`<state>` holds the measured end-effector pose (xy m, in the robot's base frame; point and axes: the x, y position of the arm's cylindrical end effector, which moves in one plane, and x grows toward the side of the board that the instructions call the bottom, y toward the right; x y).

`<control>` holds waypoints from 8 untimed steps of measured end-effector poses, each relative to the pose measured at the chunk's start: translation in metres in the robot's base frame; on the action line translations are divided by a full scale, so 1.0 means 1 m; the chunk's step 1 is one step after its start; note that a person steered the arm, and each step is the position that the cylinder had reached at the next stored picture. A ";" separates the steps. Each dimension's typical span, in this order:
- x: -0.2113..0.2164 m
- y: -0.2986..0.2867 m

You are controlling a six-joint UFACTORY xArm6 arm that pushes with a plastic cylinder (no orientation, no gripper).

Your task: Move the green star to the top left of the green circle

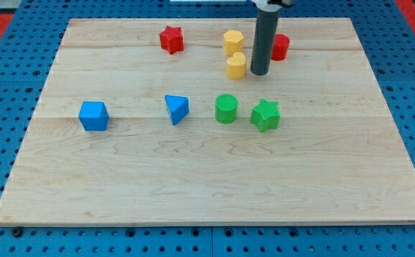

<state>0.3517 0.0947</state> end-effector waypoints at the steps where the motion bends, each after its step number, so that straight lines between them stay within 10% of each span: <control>1: 0.047 0.072; 3: 0.152 0.034; 8: 0.020 0.009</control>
<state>0.3721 0.1035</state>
